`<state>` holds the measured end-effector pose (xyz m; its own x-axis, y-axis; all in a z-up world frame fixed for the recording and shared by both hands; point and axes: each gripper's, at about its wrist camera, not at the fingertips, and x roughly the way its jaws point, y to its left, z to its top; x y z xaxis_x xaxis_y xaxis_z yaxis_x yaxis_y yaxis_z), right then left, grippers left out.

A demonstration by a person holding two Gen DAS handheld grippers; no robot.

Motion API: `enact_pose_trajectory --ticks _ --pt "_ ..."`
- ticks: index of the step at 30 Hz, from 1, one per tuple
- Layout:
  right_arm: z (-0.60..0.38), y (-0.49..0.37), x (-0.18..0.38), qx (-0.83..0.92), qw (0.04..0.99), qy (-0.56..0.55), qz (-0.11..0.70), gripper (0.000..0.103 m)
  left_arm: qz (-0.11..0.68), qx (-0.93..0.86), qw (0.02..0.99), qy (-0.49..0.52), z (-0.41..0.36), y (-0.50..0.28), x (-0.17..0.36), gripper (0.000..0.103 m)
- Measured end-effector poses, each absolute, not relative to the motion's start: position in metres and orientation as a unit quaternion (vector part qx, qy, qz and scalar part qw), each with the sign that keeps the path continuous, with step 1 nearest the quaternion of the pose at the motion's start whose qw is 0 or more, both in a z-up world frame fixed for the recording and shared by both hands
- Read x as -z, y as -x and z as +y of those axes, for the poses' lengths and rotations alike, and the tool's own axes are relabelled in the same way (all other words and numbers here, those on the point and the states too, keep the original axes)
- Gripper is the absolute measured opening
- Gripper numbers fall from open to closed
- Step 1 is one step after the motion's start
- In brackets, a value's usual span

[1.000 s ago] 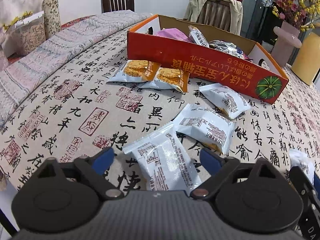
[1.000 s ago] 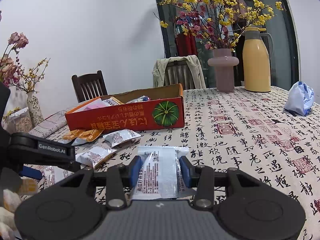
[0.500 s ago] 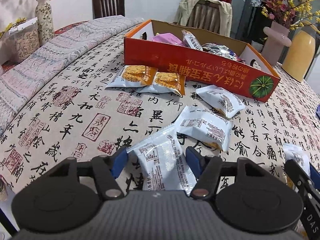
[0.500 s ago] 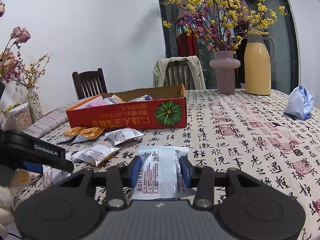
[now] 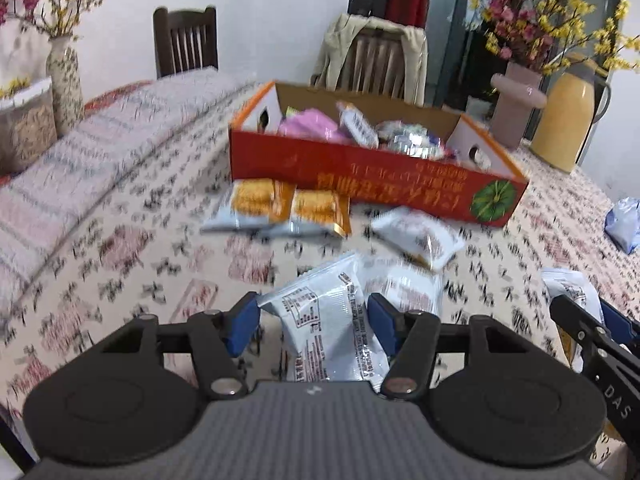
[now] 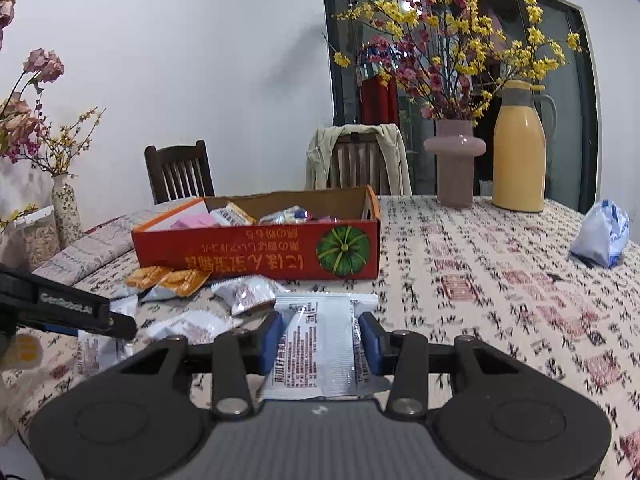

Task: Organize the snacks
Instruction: 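Carry both white packets into the orange box and open both tools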

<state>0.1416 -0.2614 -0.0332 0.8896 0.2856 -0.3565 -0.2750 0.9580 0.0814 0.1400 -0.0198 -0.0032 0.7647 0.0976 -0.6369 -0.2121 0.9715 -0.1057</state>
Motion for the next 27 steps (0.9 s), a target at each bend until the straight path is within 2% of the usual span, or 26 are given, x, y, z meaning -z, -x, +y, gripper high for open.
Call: enact_pose_trajectory --ticks 15,27 --pt "-0.239 -0.197 -0.020 -0.127 0.983 0.010 0.131 0.041 0.236 -0.081 0.967 0.057 0.003 -0.187 -0.065 0.061" --pt "-0.210 -0.271 -0.046 -0.123 0.983 0.030 0.134 0.041 0.200 -0.090 0.975 0.045 0.021 -0.251 -0.085 0.061"
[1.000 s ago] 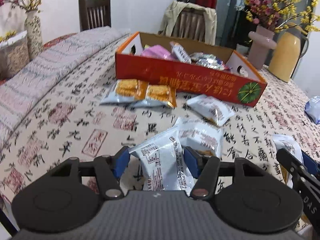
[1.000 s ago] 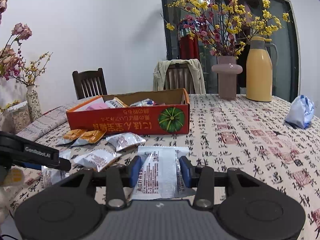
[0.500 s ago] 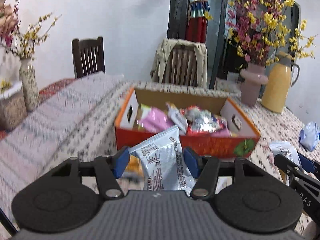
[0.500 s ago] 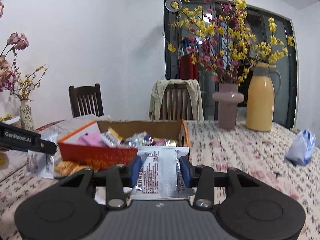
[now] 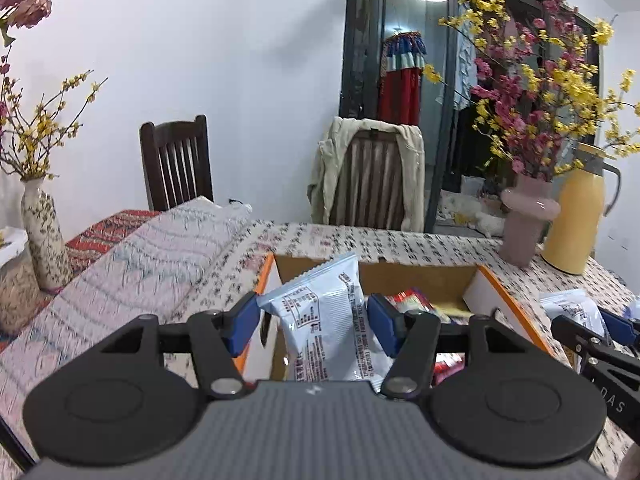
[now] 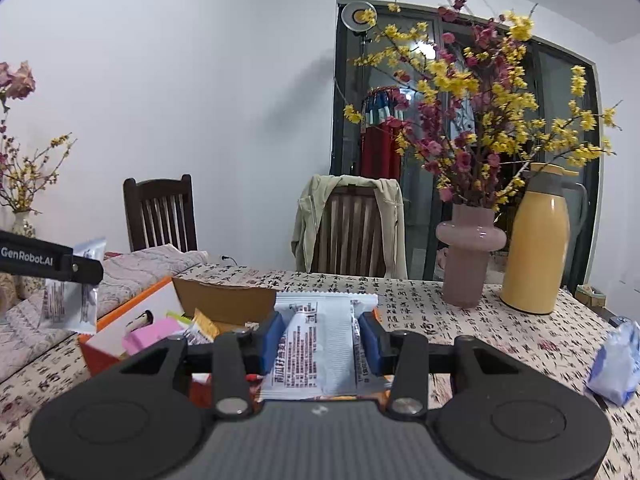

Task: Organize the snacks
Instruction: 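Carry both white packets into the orange box and open both tools, then move both tools back from the box to the snack pile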

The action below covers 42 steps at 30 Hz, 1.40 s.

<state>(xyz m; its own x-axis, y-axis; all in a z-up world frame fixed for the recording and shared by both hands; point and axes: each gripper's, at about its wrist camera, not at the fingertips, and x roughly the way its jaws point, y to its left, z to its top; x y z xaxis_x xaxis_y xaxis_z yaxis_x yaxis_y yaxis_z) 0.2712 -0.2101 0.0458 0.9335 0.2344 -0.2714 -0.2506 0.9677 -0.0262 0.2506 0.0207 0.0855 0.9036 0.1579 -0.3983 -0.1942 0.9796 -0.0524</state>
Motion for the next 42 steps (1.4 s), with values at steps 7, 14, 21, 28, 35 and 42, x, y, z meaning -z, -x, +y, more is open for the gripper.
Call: enact_pose_trajectory --ticks 7,14,21,28,35,42 --pt "-0.195 -0.328 -0.035 -0.115 0.980 0.018 0.164 0.041 0.203 -0.096 0.973 0.045 0.027 -0.295 -0.069 0.060" --pt "-0.199 -0.363 -0.004 -0.129 0.978 -0.016 0.161 0.041 0.198 -0.097 0.974 0.048 0.035 -0.321 -0.036 0.060" --pt "-0.199 -0.368 0.009 -0.133 0.975 -0.016 0.176 0.041 0.200 -0.096 0.974 0.044 0.038 -0.324 -0.021 0.059" --pt "-0.198 -0.361 0.008 -0.118 0.977 -0.007 0.176 0.052 0.176 -0.087 0.980 0.044 0.034 -0.313 -0.020 0.074" --pt "-0.203 -0.348 -0.001 -0.105 0.983 -0.015 0.146 0.103 0.147 -0.096 0.983 0.059 0.035 -0.302 -0.023 0.103" --pt "-0.201 -0.341 -0.005 -0.111 0.984 -0.015 0.142 0.103 0.152 -0.104 0.980 0.069 0.038 -0.300 -0.026 0.103"
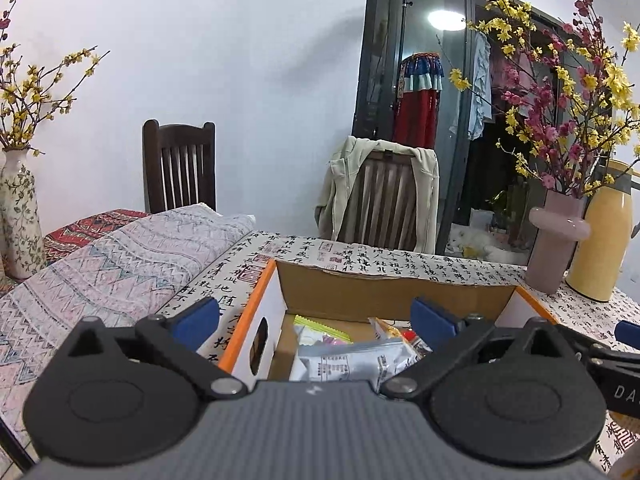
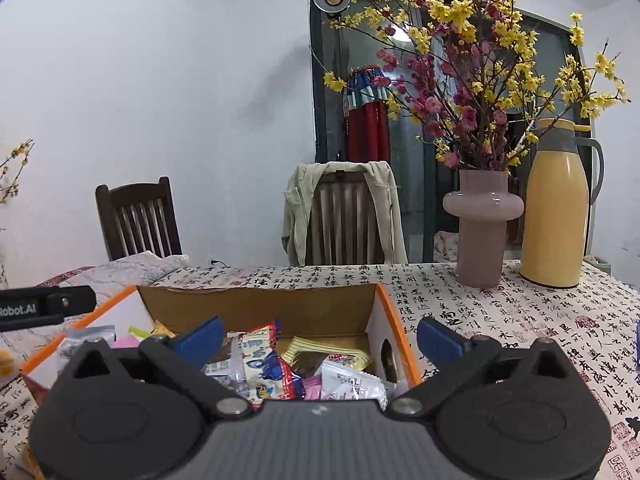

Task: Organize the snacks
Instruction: 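Move both tools back from the box to the snack pile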

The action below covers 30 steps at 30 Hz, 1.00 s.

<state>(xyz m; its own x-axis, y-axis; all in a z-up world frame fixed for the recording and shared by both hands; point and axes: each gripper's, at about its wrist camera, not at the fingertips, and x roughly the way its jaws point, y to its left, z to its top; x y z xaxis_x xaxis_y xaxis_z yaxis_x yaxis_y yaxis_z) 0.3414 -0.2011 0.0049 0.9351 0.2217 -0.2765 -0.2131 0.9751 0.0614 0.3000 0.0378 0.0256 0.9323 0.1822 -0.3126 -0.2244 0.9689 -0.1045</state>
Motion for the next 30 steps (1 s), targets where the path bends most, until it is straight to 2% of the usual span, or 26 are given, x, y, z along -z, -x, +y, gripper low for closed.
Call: enact_pose_trajectory --ticks 17,24,30 --pt "-0.202 -0.340 -0.008 -0.107 0.983 -0.015 0.149 0.103 0.165 -0.113 0.976 0.080 0.038 -0.295 -0.034 0.103" --pt "-0.202 -0.315 -0.037 -0.124 0.981 -0.016 0.151 0.103 0.169 -0.113 0.973 0.105 0.047 -0.262 -0.067 0.103" --pt "-0.191 -0.284 -0.037 -0.141 0.975 0.005 0.171 0.103 0.196 -0.107 0.969 0.102 0.054 -0.240 -0.067 0.103"
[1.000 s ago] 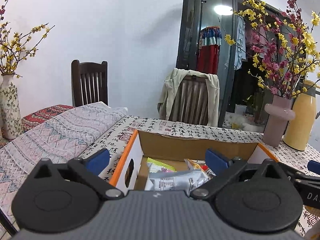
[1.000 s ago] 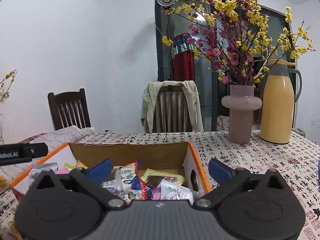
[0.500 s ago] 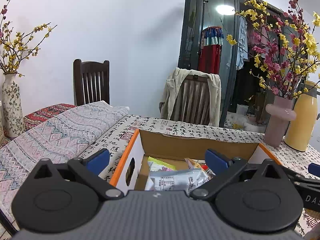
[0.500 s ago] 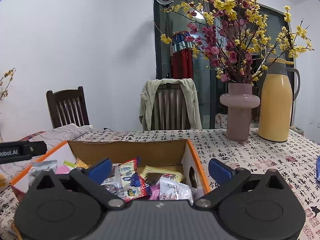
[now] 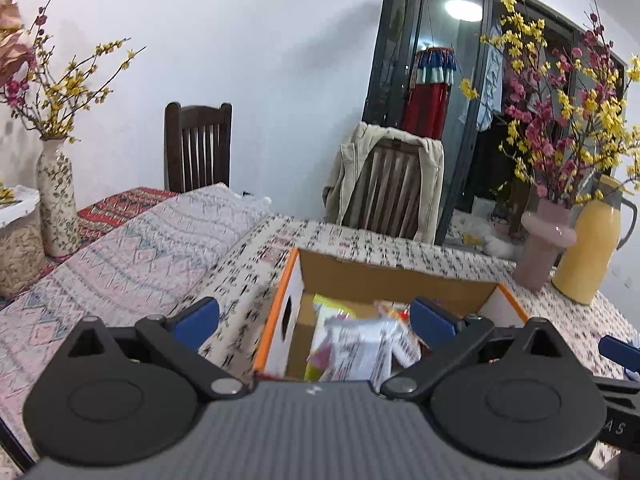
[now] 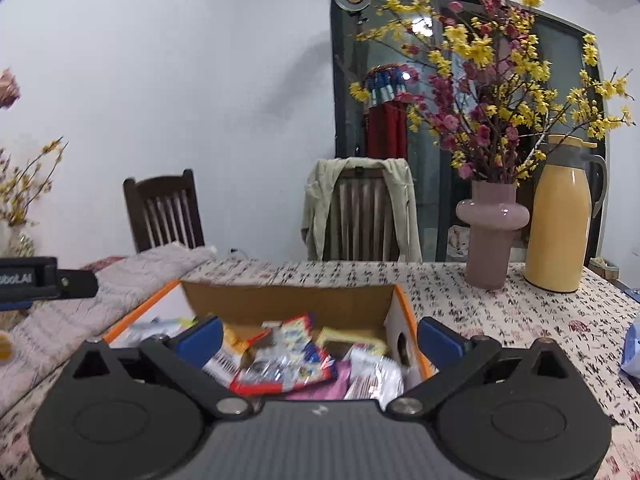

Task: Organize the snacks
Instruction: 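Move both tools back from the box to the snack pile, then grasp a white packet with the right tool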

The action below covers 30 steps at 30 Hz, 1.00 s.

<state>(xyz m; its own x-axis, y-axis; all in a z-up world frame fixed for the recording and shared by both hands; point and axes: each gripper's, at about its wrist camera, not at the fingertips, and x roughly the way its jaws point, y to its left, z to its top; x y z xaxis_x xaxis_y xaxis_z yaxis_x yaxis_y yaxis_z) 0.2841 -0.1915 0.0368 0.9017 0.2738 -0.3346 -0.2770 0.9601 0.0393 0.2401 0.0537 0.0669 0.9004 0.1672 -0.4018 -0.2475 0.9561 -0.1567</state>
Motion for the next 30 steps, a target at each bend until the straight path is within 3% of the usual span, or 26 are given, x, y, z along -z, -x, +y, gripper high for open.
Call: enact_pose_trajectory --ticks 17,30 --pt "-0.149 -0.230 0.028 -0.152 0.942 0.017 0.299 0.103 0.289 -0.105 0.948 0.081 0.102 -0.174 0.005 0.103" --pt "-0.126 -0.244 0.055 -0.131 0.927 0.027 0.351 0.103 0.292 -0.087 0.947 0.097 0.114 -0.172 0.035 0.103"
